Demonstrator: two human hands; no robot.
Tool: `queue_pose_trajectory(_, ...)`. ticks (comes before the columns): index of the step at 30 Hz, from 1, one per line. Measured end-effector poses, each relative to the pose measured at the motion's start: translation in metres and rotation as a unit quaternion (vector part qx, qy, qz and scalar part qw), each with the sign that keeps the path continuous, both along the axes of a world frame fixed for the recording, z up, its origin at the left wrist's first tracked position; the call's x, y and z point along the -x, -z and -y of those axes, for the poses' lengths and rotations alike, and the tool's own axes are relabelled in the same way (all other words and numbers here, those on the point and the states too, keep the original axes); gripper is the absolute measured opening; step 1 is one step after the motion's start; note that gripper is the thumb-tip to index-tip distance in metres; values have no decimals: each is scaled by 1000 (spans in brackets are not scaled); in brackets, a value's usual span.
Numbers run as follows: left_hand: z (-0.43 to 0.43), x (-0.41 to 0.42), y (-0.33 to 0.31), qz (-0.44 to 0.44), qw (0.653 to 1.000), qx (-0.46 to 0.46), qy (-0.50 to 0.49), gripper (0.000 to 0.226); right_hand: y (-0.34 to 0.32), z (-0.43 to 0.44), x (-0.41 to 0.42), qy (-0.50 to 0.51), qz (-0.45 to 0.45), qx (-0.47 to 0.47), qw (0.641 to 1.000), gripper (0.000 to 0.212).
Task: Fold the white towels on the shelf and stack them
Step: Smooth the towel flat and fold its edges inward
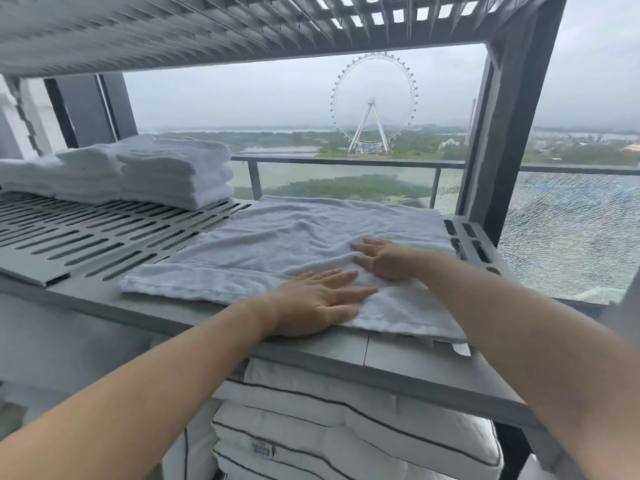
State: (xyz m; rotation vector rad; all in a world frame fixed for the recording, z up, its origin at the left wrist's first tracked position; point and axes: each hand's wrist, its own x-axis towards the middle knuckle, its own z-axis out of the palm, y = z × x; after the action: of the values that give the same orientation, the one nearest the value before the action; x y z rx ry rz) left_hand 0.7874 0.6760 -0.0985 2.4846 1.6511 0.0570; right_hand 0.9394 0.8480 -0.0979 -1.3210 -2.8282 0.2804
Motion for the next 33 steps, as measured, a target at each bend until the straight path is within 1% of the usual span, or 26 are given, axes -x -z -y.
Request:
queue_pose_trajectory(2, -2, 3, -4, 41, 999, 28, -2, 39, -7, -9, 2, 16, 10, 1, 1000, 53)
queue_pose_trajectory(4, -9, 7, -11, 126, 990, 51, -20, 36, -15, -12, 9, 27, -21, 0, 999, 49)
queue_pose_trajectory(5, -15, 10, -14, 170, 984, 50, -37, 37, -18, -13, 13, 27, -35, -3, 999, 48)
queue_pose_trajectory(6, -22, 15, -18, 192, 979, 39, -55, 39, -20, -14, 17, 26, -44, -7, 999, 48)
queue_pose_trajectory(7, -31, 19, -21, 186, 980, 21, -73, 41, -21, -15, 21, 23, -48, -10, 999, 49)
queue_pose_trajectory(8, -39, 25, -24, 158, 983, 2, -91, 44, -22, -17, 26, 18, -48, -12, 999, 49)
queue_pose_trajectory(10, -55, 37, -26, 79, 990, -25, -117, 51, -20, -21, 37, 5, -47, -13, 999, 52)
queue_pose_trajectory(13, -67, 51, -16, -44, 993, -38, -107, 61, -12, -30, 56, -14, -36, -7, 999, 54)
queue_pose_trajectory(14, -68, 53, -11, -57, 993, -30, -101, 64, -9, -35, 61, -21, -13, -6, 1000, 56)
queue_pose_trajectory(16, -68, 56, -4, -46, 995, -9, -90, 66, -4, -50, 65, -20, 21, 2, 1000, 59)
queue_pose_trajectory(18, -69, 57, -2, -49, 996, -5, -81, 65, -1, -68, 65, 8, 23, 6, 1000, 60)
queue_pose_trajectory(21, -74, 60, 0, -54, 996, -7, -75, 66, -3, -91, 68, 55, 44, -12, 997, 60)
queue_pose_trajectory(23, -80, 63, 1, -64, 997, 4, -53, 71, -9, -98, 79, 67, 54, -26, 996, 60)
queue_pose_trajectory(25, -93, 73, -6, -46, 998, 10, -37, 75, -13, -98, 97, 30, 2, -24, 999, 61)
queue_pose_trajectory(27, -110, 93, -14, -18, 998, -10, -61, 71, -10, -96, 115, -32, -46, 1, 998, 59)
queue_pose_trajectory(29, -122, 116, -16, -46, 994, -25, -100, 66, -1, -100, 120, -60, -15, -4, 998, 57)
queue_pose_trajectory(30, -125, 127, -13, -60, 991, -20, -115, 65, 1, -105, 117, -35, 9, -17, 999, 59)
queue_pose_trajectory(32, -129, 138, -6, -58, 991, -9, -120, 65, -6, -117, 110, 78, 61, -65, 993, 62)
queue_pose_trajectory(33, -129, 140, -4, -54, 992, -10, -114, 64, -12, -120, 109, 111, 79, -92, 986, 63)
